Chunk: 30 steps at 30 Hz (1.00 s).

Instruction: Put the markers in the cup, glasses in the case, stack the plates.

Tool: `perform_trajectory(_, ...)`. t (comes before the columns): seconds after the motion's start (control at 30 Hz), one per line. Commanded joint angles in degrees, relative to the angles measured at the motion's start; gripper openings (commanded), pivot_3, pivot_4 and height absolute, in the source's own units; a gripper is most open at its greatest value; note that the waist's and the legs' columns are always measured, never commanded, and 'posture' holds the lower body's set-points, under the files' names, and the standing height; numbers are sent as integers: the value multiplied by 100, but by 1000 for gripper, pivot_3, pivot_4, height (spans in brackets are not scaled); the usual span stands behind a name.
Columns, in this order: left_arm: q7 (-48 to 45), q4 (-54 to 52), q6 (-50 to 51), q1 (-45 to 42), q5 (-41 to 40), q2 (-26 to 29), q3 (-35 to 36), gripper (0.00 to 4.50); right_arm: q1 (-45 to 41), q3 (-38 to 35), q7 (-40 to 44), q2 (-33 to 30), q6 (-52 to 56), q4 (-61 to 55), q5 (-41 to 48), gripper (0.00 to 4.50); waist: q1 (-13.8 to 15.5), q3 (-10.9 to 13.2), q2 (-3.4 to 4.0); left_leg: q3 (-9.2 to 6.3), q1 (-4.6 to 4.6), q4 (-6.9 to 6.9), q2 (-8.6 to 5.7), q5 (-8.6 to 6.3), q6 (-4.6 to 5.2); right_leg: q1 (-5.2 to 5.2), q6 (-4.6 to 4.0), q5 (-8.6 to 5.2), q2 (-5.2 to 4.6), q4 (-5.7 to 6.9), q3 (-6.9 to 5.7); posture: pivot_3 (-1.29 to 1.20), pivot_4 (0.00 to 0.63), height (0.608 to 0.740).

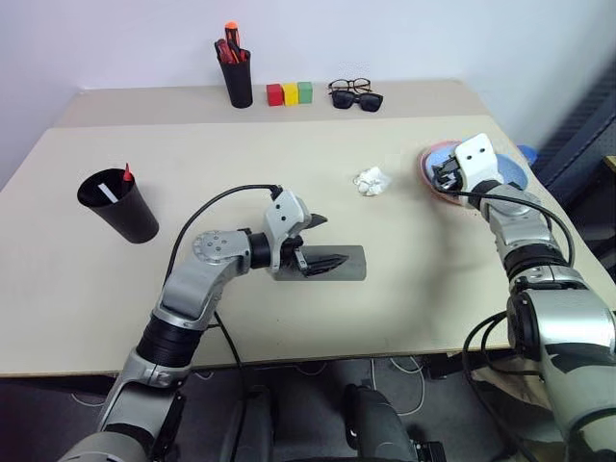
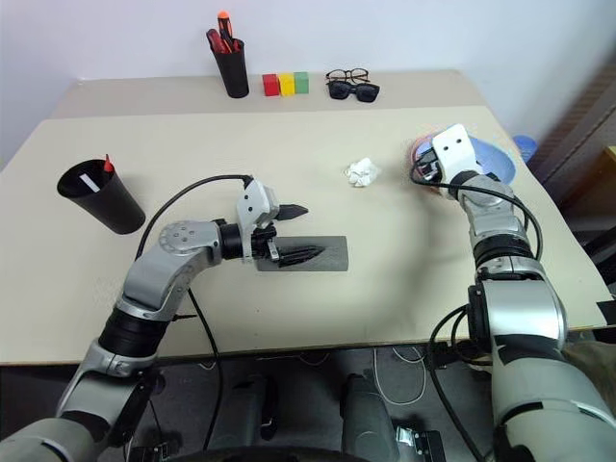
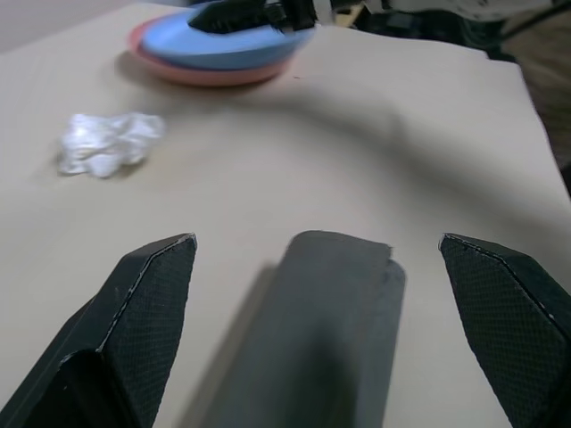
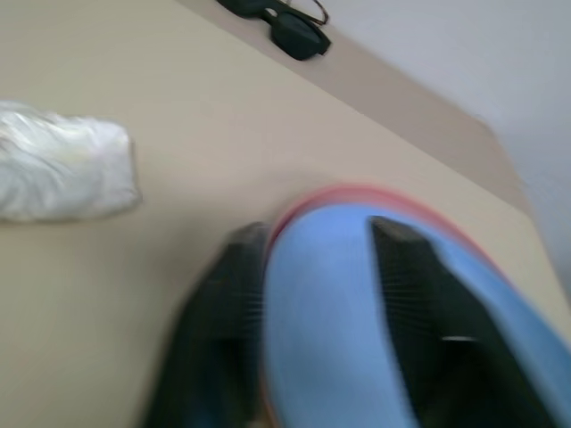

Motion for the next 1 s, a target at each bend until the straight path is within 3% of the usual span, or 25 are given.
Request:
perform_trajectory(0.03,110,-283,59,46,-126,69,103,4500,-294,-84,-127,131,-168,43,19,4012,7,0,1,0,0,0,0,0,0,0,0,0,0,0,0,0,150,740)
perform_trajectory(0.07,140,-301,74,63,-139,82,114,4500,-338,-179,-41,234,-160,29,138,4447,1,0,1,0,0,0,0,0,0,0,0,0,0,1,0,0,150,740)
perform_trajectory(0.37,377,-437,161,203,-253,223,204,4500,-275,-836,1164,1040,543,-117,1051,4447,4,2,4,0,3,-3,1,1,-1,0,18,10,2,7,0,0,150,740)
perform_trajectory(0.93,790,-1041,568,514,-466,540,468,4500,15,-763,442,1289,843,247,800,4447,-5,3,6,0,3,-3,1,2,-3,0,14,8,2,7,0,0,150,740)
perform_trajectory(1.0,828,-1081,595,536,-493,556,479,4500,24,-778,392,1295,855,258,793,3539,-7,3,6,0,3,-3,1,2,-4,0,14,8,2,7,0,0,150,740)
